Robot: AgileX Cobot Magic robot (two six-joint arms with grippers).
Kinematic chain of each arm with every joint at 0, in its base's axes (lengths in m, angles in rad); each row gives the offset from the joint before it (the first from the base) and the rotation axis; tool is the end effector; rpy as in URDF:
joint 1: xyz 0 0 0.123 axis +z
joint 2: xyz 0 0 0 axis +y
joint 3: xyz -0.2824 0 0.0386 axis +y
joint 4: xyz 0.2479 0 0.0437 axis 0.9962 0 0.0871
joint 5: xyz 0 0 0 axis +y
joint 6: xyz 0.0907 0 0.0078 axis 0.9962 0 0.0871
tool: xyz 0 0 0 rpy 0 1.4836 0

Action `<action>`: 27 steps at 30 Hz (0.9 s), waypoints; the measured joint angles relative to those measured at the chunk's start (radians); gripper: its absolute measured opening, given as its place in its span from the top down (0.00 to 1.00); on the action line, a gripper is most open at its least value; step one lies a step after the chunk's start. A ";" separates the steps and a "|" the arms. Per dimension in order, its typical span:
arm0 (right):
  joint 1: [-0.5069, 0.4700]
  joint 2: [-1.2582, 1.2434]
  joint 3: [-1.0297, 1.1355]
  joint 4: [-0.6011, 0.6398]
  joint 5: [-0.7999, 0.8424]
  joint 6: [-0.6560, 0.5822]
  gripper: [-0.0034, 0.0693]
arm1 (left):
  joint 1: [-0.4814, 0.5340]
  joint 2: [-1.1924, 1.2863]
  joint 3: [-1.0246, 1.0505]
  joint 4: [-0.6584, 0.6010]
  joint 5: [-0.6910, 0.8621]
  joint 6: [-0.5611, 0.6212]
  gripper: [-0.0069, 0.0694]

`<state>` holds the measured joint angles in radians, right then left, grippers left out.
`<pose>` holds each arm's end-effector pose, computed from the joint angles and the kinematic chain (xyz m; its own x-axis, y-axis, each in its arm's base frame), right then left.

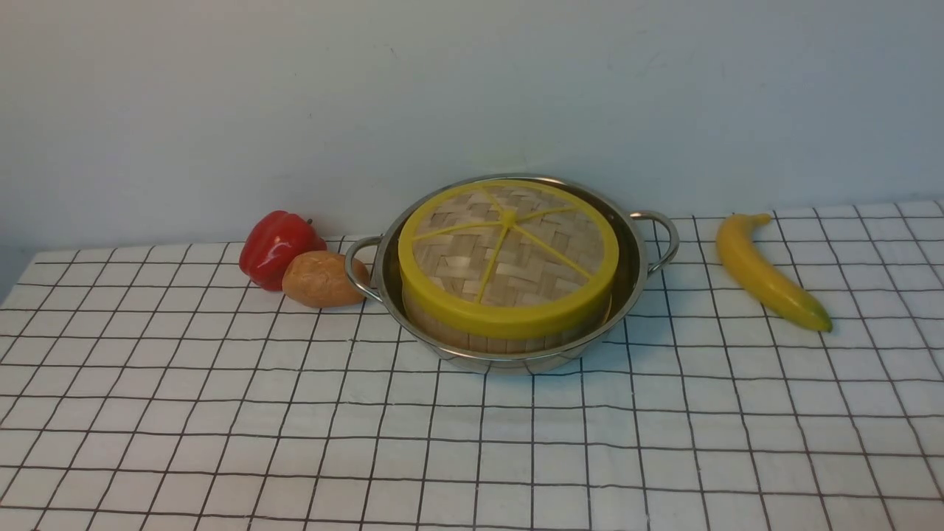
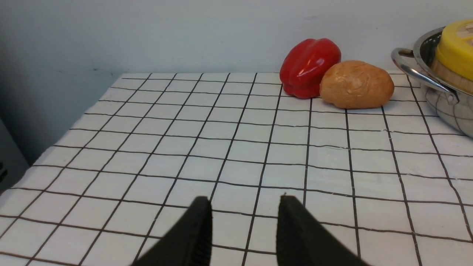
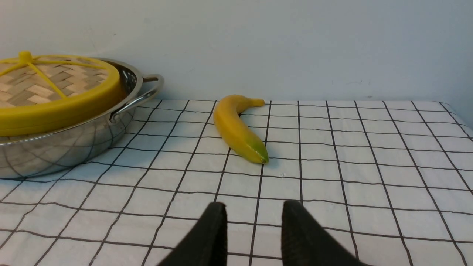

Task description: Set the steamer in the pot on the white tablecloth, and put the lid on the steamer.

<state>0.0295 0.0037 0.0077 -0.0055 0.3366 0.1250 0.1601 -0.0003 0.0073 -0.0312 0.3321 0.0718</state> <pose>0.0540 0.0014 0.1799 -0.2592 0.1119 -0.9593 0.0033 0.9934 0.1150 0.0534 0.0077 0.1807 -0.2520 0.0021 -0.9677 -0.1392 0.9895 0.0384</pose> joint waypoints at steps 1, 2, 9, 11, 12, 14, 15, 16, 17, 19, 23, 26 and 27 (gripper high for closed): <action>0.000 0.000 0.000 0.000 0.000 0.000 0.62 | 0.000 0.000 0.000 0.000 0.001 0.000 0.59; 0.000 0.000 0.000 0.000 0.000 0.000 0.62 | 0.000 0.000 0.000 0.000 0.001 0.000 0.59; 0.000 0.000 0.001 0.000 -0.001 0.000 0.62 | 0.000 0.000 0.000 0.000 0.001 0.000 0.59; 0.000 0.000 0.001 0.000 -0.001 0.004 0.62 | 0.000 0.000 0.000 0.000 0.001 0.000 0.59; 0.000 0.000 0.001 0.000 -0.001 0.009 0.62 | 0.000 0.000 0.000 0.000 0.001 0.000 0.59; 0.000 0.000 0.001 0.000 -0.001 0.021 0.62 | 0.000 0.000 0.000 0.000 0.001 0.000 0.59; 0.000 0.000 0.001 0.000 -0.001 0.023 0.62 | 0.000 0.000 0.000 0.000 0.001 0.000 0.59; 0.000 0.000 0.001 0.000 -0.001 0.025 0.62 | 0.000 0.000 0.000 0.000 0.001 0.000 0.59; 0.000 0.000 0.001 0.000 -0.001 0.025 0.62 | 0.000 0.000 0.000 0.000 0.001 0.000 0.59; 0.000 0.000 0.001 0.000 -0.001 0.025 0.62 | 0.000 0.000 0.000 0.000 0.001 0.000 0.59; 0.000 0.000 0.001 0.006 -0.001 0.026 0.62 | 0.000 0.000 0.000 0.000 0.001 0.000 0.59; 0.000 0.000 0.001 0.006 -0.001 0.026 0.62 | 0.000 0.000 0.000 0.000 0.001 0.000 0.59; 0.000 0.000 0.001 0.006 -0.001 0.026 0.62 | 0.000 0.000 0.000 0.000 0.001 0.000 0.59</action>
<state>0.0295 0.0037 0.0084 0.0000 0.3357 0.1514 0.1601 -0.0003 0.0073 -0.0312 0.3331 0.0718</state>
